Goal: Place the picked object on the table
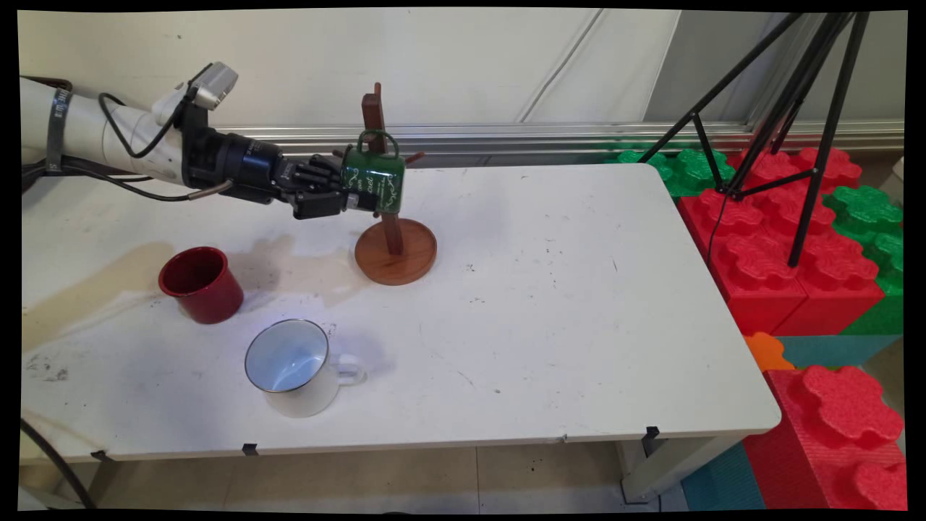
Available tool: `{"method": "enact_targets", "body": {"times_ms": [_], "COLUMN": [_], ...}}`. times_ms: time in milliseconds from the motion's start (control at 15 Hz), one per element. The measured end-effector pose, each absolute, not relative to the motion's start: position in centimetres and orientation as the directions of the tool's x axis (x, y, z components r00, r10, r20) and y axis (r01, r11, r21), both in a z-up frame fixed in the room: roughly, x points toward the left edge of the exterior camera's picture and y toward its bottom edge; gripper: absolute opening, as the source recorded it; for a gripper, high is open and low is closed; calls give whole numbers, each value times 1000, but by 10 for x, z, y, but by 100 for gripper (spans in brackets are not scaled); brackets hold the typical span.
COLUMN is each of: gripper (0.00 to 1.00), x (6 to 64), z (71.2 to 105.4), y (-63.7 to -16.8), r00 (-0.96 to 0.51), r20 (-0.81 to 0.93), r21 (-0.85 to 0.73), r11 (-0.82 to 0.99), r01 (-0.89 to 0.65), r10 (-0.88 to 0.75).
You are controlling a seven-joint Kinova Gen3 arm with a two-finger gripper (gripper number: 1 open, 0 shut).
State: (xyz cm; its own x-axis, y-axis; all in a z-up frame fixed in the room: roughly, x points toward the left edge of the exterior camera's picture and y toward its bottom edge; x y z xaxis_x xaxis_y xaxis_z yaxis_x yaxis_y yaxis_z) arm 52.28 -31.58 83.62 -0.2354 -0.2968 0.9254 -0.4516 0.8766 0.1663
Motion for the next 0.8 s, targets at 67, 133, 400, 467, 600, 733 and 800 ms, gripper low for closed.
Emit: {"method": "enact_targets", "body": {"times_ms": [67, 133, 400, 467, 600, 733, 800], "gripper": [0, 0, 0, 0, 0, 0, 0], "x": [522, 522, 520, 520, 520, 520, 522], "z": [838, 839, 850, 853, 858, 863, 866], "y": [-315, -314, -307, -305, -300, -294, -290], "r00": [-235, -236, -236, -236, -240, -246, -252], "r20": [926, 927, 933, 934, 935, 936, 937], "r21": [165, 164, 155, 152, 146, 140, 133], "r11": [879, 880, 892, 895, 902, 908, 913], "r01": [-448, -445, -424, -419, -407, -394, -385], "r10": [-294, -292, -274, -269, -260, -251, -243]}}
